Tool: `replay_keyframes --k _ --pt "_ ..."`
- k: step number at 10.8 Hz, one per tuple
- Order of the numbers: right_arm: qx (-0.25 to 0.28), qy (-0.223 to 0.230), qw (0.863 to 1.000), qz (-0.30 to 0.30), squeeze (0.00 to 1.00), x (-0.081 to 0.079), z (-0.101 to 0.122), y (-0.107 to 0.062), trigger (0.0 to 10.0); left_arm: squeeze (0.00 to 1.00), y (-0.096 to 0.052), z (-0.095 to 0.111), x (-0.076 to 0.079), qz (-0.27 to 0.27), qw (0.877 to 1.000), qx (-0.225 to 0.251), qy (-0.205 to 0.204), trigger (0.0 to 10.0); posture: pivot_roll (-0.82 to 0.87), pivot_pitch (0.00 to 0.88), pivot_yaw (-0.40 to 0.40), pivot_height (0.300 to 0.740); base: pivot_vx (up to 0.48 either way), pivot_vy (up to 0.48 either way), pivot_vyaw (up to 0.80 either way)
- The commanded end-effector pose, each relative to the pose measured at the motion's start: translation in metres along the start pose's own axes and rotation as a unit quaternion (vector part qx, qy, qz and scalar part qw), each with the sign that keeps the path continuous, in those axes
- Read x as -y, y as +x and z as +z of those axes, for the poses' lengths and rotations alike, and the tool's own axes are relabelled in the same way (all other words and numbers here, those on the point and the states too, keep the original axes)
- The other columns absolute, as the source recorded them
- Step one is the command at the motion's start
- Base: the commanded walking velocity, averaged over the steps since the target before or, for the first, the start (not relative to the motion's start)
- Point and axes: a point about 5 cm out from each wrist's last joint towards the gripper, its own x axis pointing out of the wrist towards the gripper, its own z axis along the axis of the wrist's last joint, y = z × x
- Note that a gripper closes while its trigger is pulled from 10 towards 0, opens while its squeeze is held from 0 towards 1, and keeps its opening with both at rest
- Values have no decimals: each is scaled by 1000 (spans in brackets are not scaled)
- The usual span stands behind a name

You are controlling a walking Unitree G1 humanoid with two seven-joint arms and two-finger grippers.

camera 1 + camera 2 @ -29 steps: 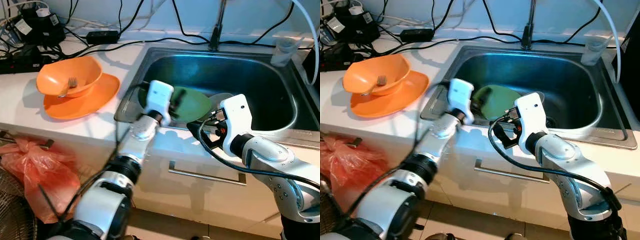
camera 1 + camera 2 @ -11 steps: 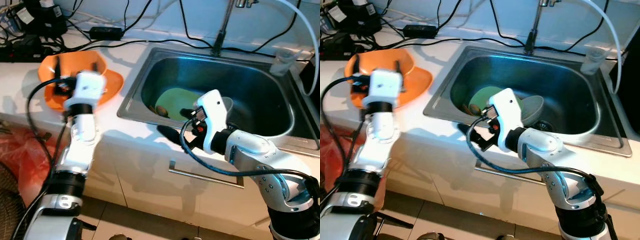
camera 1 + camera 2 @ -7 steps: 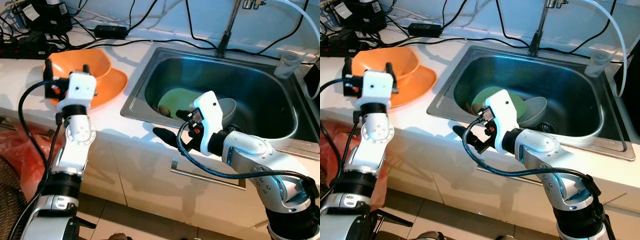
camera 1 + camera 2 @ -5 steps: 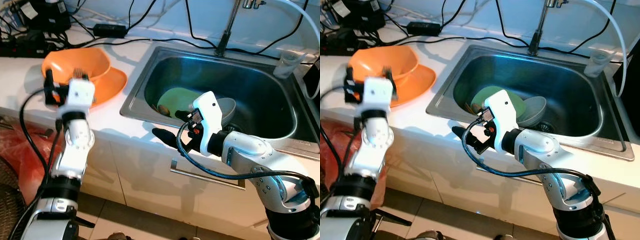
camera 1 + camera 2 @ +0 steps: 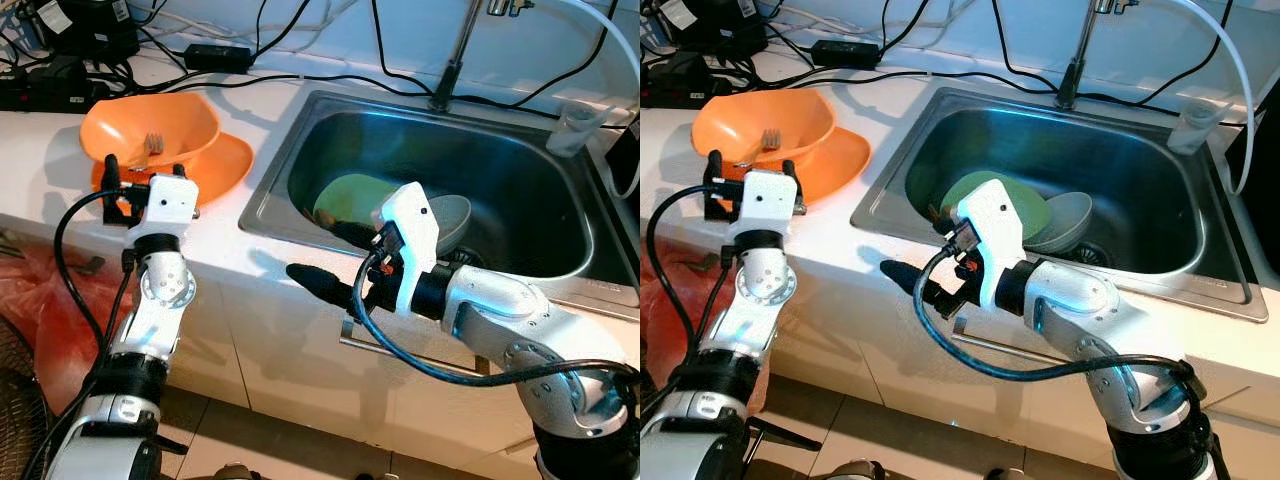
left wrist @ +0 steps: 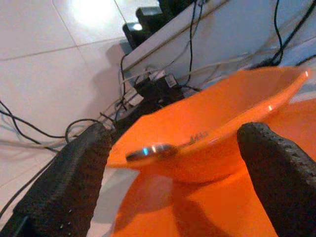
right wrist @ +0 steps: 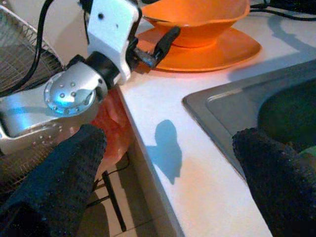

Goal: Kitchen organization

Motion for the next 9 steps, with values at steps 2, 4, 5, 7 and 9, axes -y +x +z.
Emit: replay_keyframes --k 2,4,5,7,9 --pt "3 -4 1000 2 0 -2 0 -4 10000 0 3 1 2 2 1000 7 -5 10000 -46 96 -50 740 0 0 0" --pt "1 -5 1000 0 0 -2 0 -5 10000 0 5 1 3 3 1000 9 -6 10000 -51 96 -51 740 0 0 0" --pt "0 -7 1000 -2 0 -1 0 -5 10000 0 7 -2 1 5 1000 5 -6 10000 -60 97 -54 740 0 0 0" --pt "-4 -8 1000 -4 0 -1 -1 -7 10000 0 13 0 -4 17 1000 10 -7 10000 -64 98 -57 740 0 0 0" --pt "-6 -11 1000 -5 0 -1 -1 -7 10000 0 18 2 -4 16 1000 15 -12 8039 -68 99 -56 740 0 0 0"
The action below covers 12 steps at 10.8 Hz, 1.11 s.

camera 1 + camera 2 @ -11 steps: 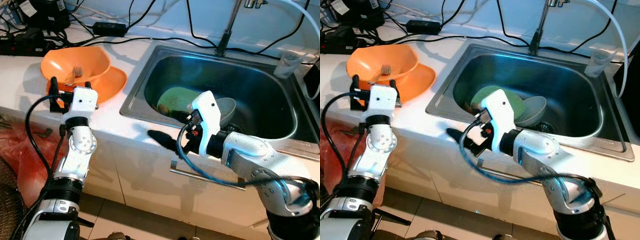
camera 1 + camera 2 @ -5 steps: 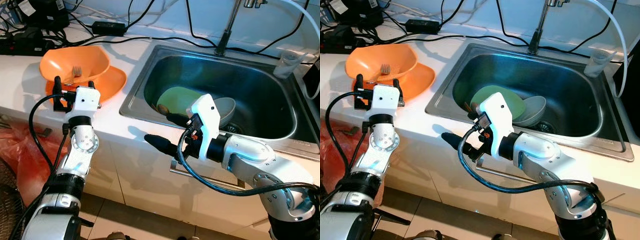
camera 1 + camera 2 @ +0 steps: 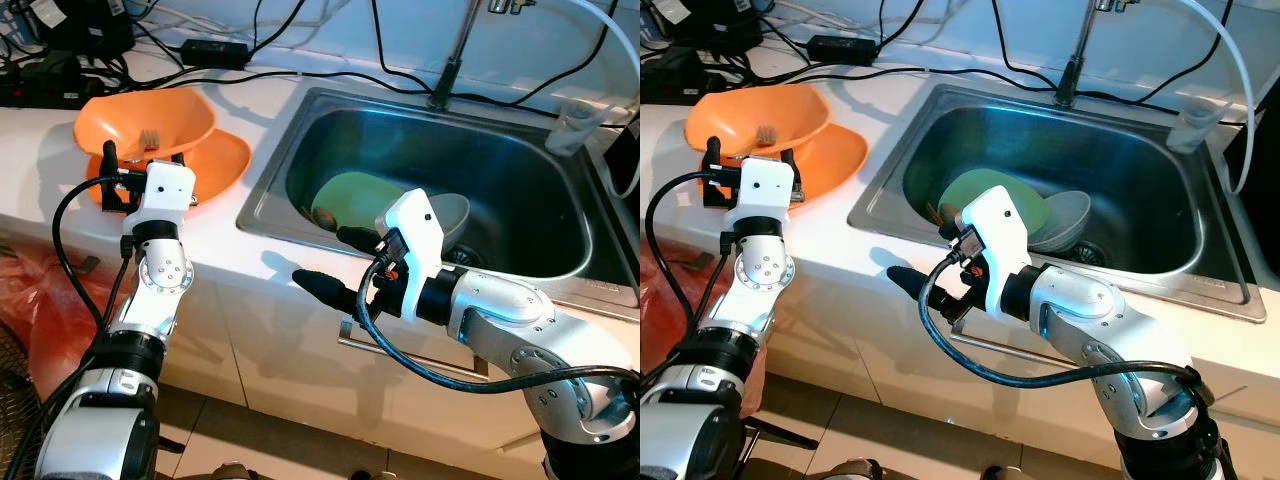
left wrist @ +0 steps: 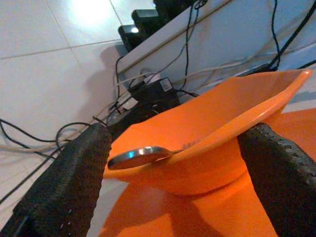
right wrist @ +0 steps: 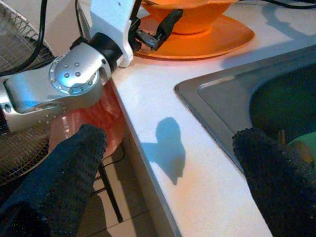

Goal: Kitchen organization

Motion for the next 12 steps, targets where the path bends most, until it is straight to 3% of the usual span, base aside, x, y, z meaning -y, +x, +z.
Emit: replay_keyframes --k 1,2,12 --pt "4 -7 1000 0 0 -1 3 -3 10000 0 6 5 -3 12 1000 12 -11 2314 -71 100 -56 740 0 0 0" --pt "2 -7 1000 -3 0 -1 2 -3 10000 0 8 8 -4 10 1000 16 -18 0 -73 99 -56 740 0 0 0" --pt "0 -9 1000 -10 0 2 2 -3 10000 0 2 10 9 -30 998 32 -35 0 -73 91 -48 740 0 0 0"
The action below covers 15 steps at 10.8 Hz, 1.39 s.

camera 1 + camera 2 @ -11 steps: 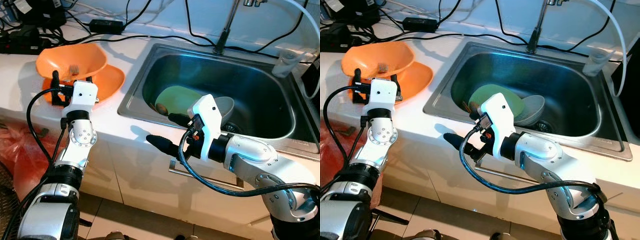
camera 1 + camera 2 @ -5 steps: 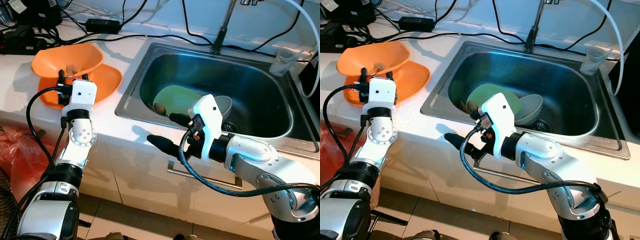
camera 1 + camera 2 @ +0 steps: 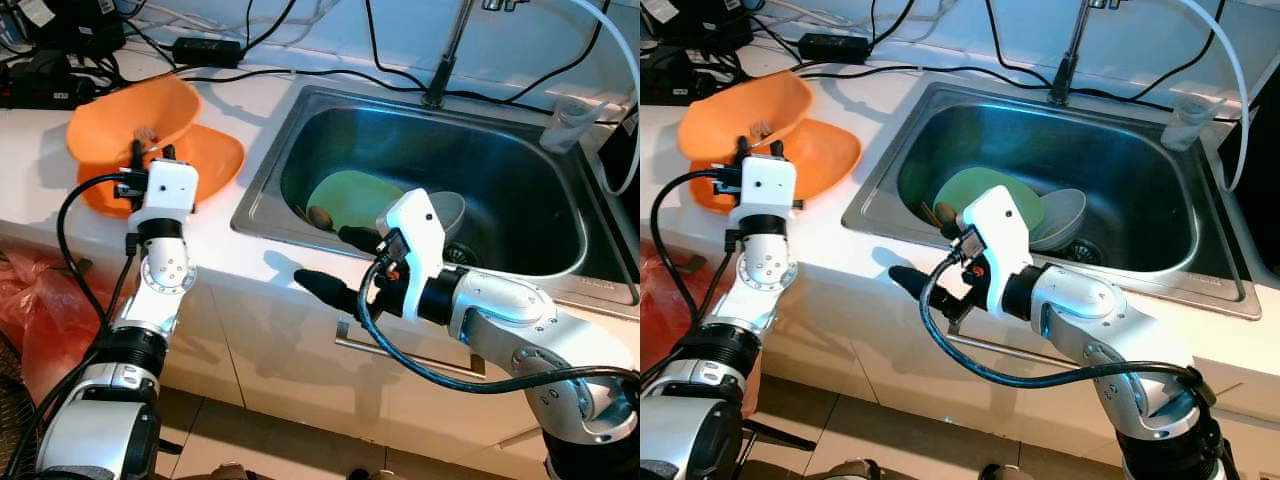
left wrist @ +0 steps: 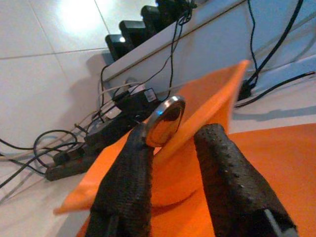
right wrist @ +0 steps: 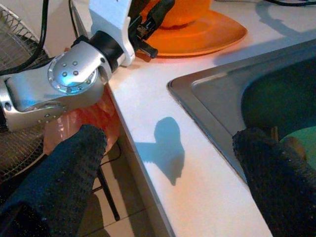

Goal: Kitchen organization

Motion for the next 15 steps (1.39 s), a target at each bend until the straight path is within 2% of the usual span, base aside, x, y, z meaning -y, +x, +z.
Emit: replay_keyframes --k 1,12,14,15 --pt "2 -6 1000 -7 0 1 2 -2 10000 0 2 5 5 -14 1000 10 -6 0 -73 91 -47 740 0 0 0" --pt "1 -11 1000 -12 0 3 0 -1 10000 0 6 20 7 -30 998 54 -10 0 -70 74 -43 740 0 0 0" --pt "1 -11 1000 -13 0 4 0 -1 10000 0 8 33 9 -32 995 90 -12 0 -68 72 -41 740 0 0 0" --pt "3 -12 1000 -14 0 4 0 0 10000 0 11 61 16 -47 987 154 -25 0 -64 66 -36 740 0 0 0"
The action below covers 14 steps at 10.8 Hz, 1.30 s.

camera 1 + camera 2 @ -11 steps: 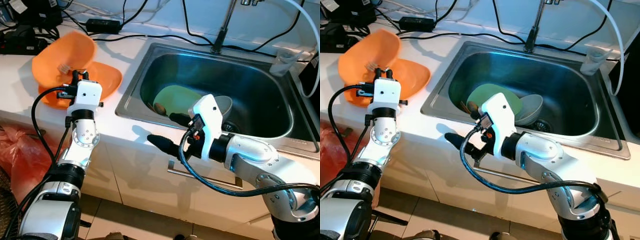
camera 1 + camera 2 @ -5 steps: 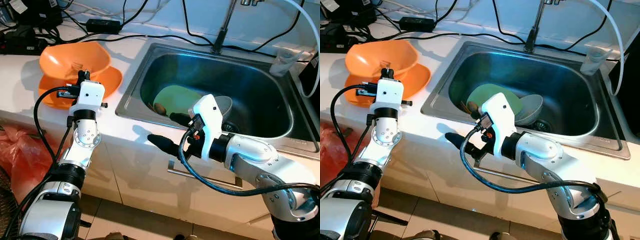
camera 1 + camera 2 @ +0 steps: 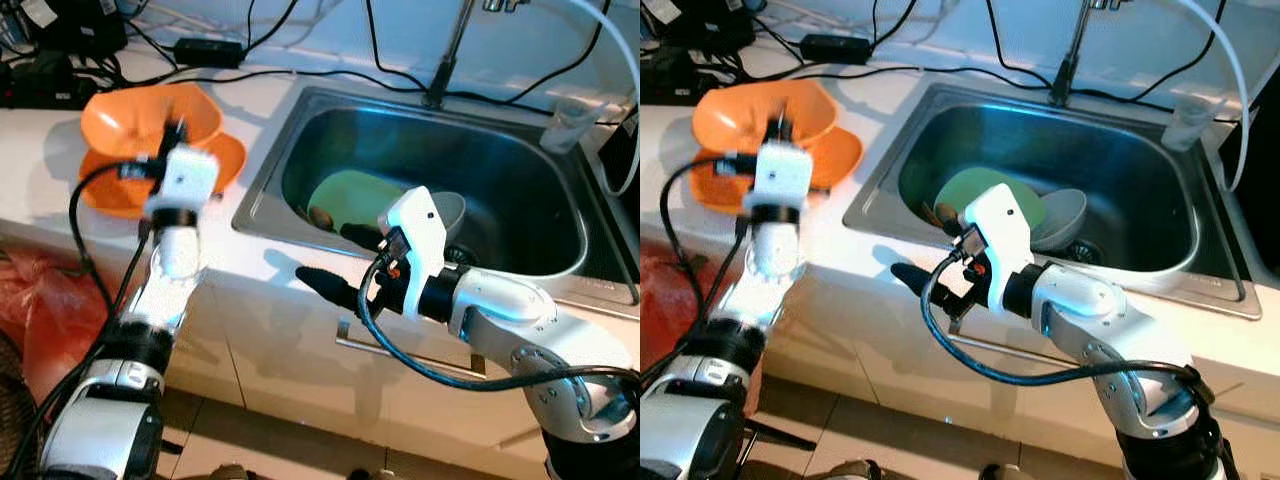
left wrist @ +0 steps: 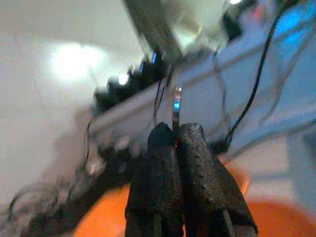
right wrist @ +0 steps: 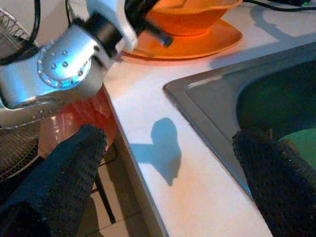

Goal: Kitchen organization

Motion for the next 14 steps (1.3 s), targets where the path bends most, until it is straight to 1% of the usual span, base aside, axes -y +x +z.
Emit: replay_keyframes --k 1,2,3,6,8,9,10,12,13,14 --pt "-1 -7 1000 -6 0 1 0 0 10000 0 10 19 5 -16 999 44 -11 0 -64 66 -36 740 0 0 0" --pt "3 -8 1000 -4 0 1 1 1 10000 0 12 28 14 -26 998 58 -27 0 -65 59 -30 740 0 0 0" --pt "8 -10 1000 0 0 0 3 2 10000 0 11 34 27 -42 996 59 -50 0 -72 53 -21 740 0 0 0" --pt "26 -23 999 -40 0 8 11 -5 10000 0 8 50 56 -93 989 71 -94 0 -106 48 18 740 0 0 0" --pt "25 -33 996 -75 0 13 10 -9 10000 0 7 55 66 -113 985 70 -111 0 -128 45 44 740 0 0 0" --pt "19 -41 992 -119 0 22 10 -15 10000 0 6 57 76 -132 981 65 -125 0 -152 43 61 740 0 0 0" --pt "14 -41 989 -144 0 29 9 -21 10000 0 5 59 83 -144 979 61 -134 0 -177 42 75 740 0 0 0" --pt "-1 -41 984 -171 0 34 4 -33 10000 0 3 64 98 -166 973 52 -151 0 -201 41 80 740 0 0 0" --pt "-25 -44 981 -187 0 37 -3 -42 10000 0 -1 67 108 -183 968 46 -165 0 -215 42 81 740 0 0 0" --pt "-37 -43 977 -206 0 42 -5 -49 10000 0 -4 69 117 -197 963 37 -181 0 -226 47 81 740 0 0 0"
